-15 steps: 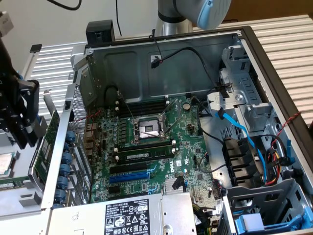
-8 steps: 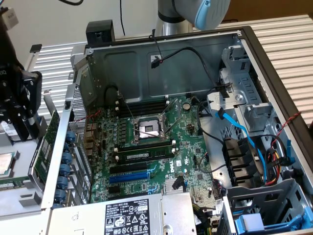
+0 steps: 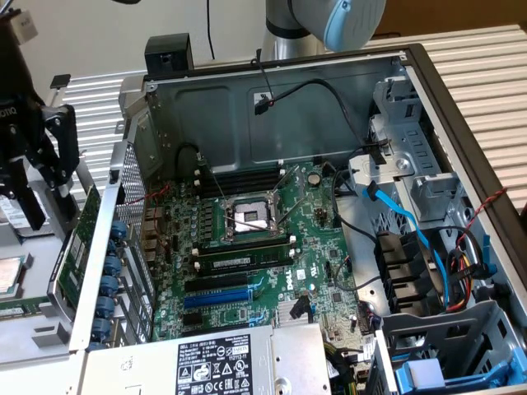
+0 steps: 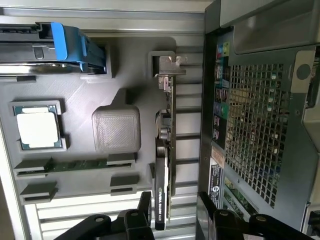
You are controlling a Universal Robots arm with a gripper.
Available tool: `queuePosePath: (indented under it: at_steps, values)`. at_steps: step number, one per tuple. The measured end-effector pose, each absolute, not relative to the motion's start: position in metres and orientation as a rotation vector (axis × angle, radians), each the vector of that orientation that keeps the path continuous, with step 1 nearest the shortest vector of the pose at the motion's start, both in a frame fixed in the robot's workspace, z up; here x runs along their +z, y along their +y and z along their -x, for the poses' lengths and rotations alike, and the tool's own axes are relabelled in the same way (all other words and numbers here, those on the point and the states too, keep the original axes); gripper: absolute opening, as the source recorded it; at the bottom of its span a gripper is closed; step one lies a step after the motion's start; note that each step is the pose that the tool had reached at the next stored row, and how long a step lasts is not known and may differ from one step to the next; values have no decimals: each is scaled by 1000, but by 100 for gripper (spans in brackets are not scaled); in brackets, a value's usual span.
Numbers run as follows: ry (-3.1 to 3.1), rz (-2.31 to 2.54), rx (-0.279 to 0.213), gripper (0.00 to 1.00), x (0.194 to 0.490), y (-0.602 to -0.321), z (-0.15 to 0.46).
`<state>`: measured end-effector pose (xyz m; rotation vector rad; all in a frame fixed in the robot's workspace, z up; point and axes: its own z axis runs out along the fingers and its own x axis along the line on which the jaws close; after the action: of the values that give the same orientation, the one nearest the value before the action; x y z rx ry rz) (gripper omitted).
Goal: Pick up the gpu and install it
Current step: 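Pick up the gpu and move the gpu toward the slot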
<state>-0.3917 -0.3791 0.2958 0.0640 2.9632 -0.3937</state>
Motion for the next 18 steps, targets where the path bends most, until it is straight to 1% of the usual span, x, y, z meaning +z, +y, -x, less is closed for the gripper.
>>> queuePosePath:
  at_steps: [2,3,6,10,14,18]
  values:
    - [2963,-63,-394,51,296,-379,392]
    - [2962,-63,-394,57,296,-380,392]
    - [2961,-69,-379,57,296,-381,393]
    - [2957,-105,-344,57,296,-381,392]
    - [2957,-139,-340,57,295,-383,393]
    - [2958,-140,-334,57,291,-394,393]
